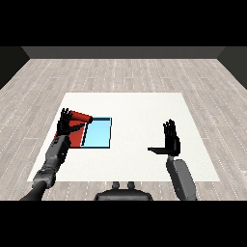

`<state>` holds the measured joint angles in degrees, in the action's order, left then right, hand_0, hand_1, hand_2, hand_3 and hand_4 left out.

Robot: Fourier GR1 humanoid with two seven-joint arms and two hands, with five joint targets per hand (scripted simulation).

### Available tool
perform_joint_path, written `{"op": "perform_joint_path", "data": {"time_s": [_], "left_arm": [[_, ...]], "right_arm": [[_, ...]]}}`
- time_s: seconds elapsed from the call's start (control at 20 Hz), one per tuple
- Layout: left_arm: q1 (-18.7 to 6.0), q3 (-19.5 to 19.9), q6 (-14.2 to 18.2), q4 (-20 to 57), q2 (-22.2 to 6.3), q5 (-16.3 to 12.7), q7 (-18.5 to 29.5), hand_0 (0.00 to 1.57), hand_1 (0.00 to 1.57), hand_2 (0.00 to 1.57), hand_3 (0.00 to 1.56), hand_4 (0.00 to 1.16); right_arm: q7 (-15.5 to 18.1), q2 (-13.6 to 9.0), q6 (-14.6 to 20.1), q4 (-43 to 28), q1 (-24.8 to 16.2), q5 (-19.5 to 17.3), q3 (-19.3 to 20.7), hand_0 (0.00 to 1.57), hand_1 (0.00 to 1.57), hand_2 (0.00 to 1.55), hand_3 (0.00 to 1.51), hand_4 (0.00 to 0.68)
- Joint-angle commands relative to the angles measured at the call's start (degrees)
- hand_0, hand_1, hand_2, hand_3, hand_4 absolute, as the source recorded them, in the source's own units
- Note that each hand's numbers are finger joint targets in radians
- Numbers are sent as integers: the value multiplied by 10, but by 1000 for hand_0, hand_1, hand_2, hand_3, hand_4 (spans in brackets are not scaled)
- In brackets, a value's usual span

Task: Pick the red can and put it in the red box

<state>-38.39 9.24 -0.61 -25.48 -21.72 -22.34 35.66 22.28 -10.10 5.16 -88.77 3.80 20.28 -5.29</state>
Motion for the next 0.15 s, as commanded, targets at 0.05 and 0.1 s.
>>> {"op": "perform_joint_path", "data": {"time_s": [0.05,0.1], "left_arm": [[69,-9,-74,-115,93,-33,95,0,0,0,0,0],[72,-12,-73,-155,83,-38,71,0,0,0,0,0]], "right_arm": [[19,-23,-33,4,-15,0,5,0,0,0,0,0],[22,-11,-21,5,-10,-13,-5,0,0,0,0,0]]}}
